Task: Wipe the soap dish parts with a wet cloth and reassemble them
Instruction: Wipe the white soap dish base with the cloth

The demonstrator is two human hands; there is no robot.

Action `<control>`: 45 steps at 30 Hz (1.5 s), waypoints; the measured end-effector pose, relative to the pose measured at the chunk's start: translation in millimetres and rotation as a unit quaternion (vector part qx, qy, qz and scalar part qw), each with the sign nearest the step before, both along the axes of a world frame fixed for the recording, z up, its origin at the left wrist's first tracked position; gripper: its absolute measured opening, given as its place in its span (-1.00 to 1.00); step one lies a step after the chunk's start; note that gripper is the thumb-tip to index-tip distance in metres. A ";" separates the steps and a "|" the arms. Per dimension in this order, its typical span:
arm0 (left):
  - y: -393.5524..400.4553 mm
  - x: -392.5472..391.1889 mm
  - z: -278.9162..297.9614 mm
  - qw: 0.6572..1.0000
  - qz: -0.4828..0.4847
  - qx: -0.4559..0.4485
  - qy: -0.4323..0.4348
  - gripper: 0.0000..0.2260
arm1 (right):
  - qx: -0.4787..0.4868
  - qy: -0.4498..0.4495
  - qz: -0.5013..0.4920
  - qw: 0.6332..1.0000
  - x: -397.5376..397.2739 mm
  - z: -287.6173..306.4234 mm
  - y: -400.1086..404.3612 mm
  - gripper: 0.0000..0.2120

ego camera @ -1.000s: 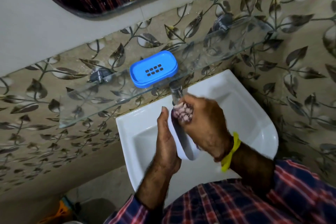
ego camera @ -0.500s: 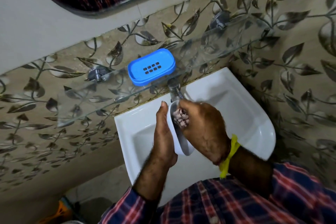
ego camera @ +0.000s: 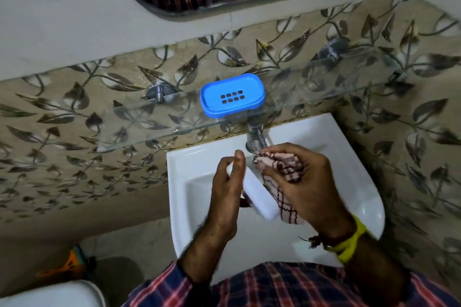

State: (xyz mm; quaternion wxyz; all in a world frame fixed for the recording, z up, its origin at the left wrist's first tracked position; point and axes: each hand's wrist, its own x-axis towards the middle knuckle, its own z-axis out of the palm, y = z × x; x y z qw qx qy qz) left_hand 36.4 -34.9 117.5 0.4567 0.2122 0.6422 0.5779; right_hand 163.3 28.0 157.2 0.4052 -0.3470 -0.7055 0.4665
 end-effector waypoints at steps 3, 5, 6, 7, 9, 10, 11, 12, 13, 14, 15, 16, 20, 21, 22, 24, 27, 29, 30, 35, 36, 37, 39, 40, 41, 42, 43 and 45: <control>0.7 -2.7 -0.4 0.998 0.038 0.021 0.034 -0.19 | 0.059 -0.014 0.049 0.997 -6.5 -5.7 0.0 -0.76; 2.0 -5.7 2.4 0.997 0.071 0.038 -0.016 -0.20 | 0.123 -0.030 0.064 0.990 -11.1 -9.8 0.5 -0.71; 2.3 -6.1 2.6 0.994 0.084 0.044 -0.060 -0.29 | 0.156 -0.033 0.068 0.985 -14.3 -11.4 0.8 -0.70; 3.1 -6.0 2.1 0.989 0.086 0.042 -0.112 -0.38 | 0.186 -0.037 0.070 0.979 -17.7 -12.0 0.9 -0.70; 4.5 -5.9 2.3 0.977 0.077 0.025 -0.199 -0.53 | 0.228 -0.049 0.072 0.970 -25.4 -11.3 1.9 -0.69; 4.9 -6.3 3.6 0.973 0.078 0.019 -0.218 -0.57 | 0.244 -0.054 0.073 0.966 -28.1 -10.7 2.3 -0.67; 6.6 -6.7 5.6 0.971 0.084 0.018 -0.224 -0.60 | 0.260 -0.060 0.074 0.961 -29.3 -10.1 2.3 -0.64; 8.1 -8.2 6.2 0.972 0.097 0.019 -0.214 -0.62 | 0.276 -0.066 0.076 0.956 -29.4 -9.9 1.4 -0.60; 9.2 -9.4 8.6 0.974 0.110 0.022 -0.198 -0.66 | 0.290 -0.069 0.079 0.951 -29.5 -9.8 0.9 -0.56; 10.6 -11.6 7.1 0.975 0.125 0.023 -0.180 -0.69 | 0.293 -0.067 0.082 0.950 -29.0 -10.6 1.0 -0.55; 11.5 -13.5 6.5 0.976 0.142 0.018 -0.166 -0.71 | 0.277 -0.058 0.086 0.955 -27.8 -11.9 0.8 -0.58; 11.8 -14.9 7.1 0.974 0.156 0.013 -0.163 -0.72 | 0.248 -0.046 0.096 0.963 -25.3 -14.3 -0.3 -0.61; 8.5 -21.8 -2.9 0.971 0.213 0.011 -0.108 -0.66 | 0.196 -0.048 0.125 0.971 -2.7 -26.0 -20.0 -0.55; 6.6 -19.2 -4.6 0.974 0.210 0.021 -0.089 -0.64 | 0.206 -0.063 0.128 0.968 1.3 -26.6 -23.4 -0.54; 4.6 -15.7 -7.7 0.978 0.196 0.028 -0.069 -0.66 | 0.212 -0.069 0.127 0.967 1.0 -26.0 -21.4 -0.57; 2.3 -4.4 -8.0 0.987 0.154 0.036 -0.032 -0.70 | 0.214 -0.071 0.112 0.968 -8.2 -20.7 -10.7 -0.72; 4.7 -1.4 -2.2 0.989 0.136 0.045 -0.028 -0.65 | 0.204 -0.058 0.104 0.972 -24.4 -11.5 2.4 -0.82; 8.9 -11.4 2.2 0.984 0.168 0.035 -0.049 -0.69 | 0.244 -0.078 0.112 0.960 -23.2 -14.4 -0.3 -0.80; 8.8 -16.1 2.2 0.980 0.188 0.029 -0.059 -0.71 | 0.269 -0.092 0.120 0.951 -18.2 -17.1 -3.9 -0.79; 3.2 -11.5 -9.9 0.986 0.162 0.037 -0.001 -0.71 | 0.335 -0.156 0.102 0.924 -16.3 -13.3 -8.7 -0.77; 4.3 -7.1 -7.4 0.987 0.153 0.044 -0.004 -0.73 | 0.341 -0.174 0.087 0.920 -22.0 -9.5 -5.5 -0.74; 6.0 -6.7 -6.2 0.986 0.156 0.052 -0.010 -0.74 | 0.342 -0.190 0.084 0.916 -27.2 -6.9 -5.0 -0.64; 12.9 -11.9 0.5 0.981 0.182 0.056 -0.032 -0.76 | 0.359 -0.194 0.089 0.908 -29.0 -4.6 -6.7 -0.62; 14.5 -16.7 2.3 0.978 0.198 0.044 -0.048 -0.76 | 0.374 -0.183 0.102 0.903 -25.3 -8.9 -9.8 -0.73; 15.1 -20.6 1.5 0.977 0.203 0.031 -0.062 -0.74 | 0.382 -0.166 0.115 0.902 -19.8 -12.5 -14.6 -0.78; 13.7 -21.4 1.8 0.976 0.199 0.018 -0.087 -0.73 | 0.372 -0.149 0.124 0.908 -14.5 -16.1 -17.5 -0.74; 11.8 -21.1 -1.9 0.976 0.187 0.005 -0.112 -0.72 | 0.344 -0.127 0.125 0.922 -12.7 -18.6 -17.1 -0.76; 9.5 -15.7 -5.2 0.971 0.186 -0.016 -0.150 -0.73 | 0.249 -0.075 0.109 0.959 -18.0 -22.6 -9.5 -0.83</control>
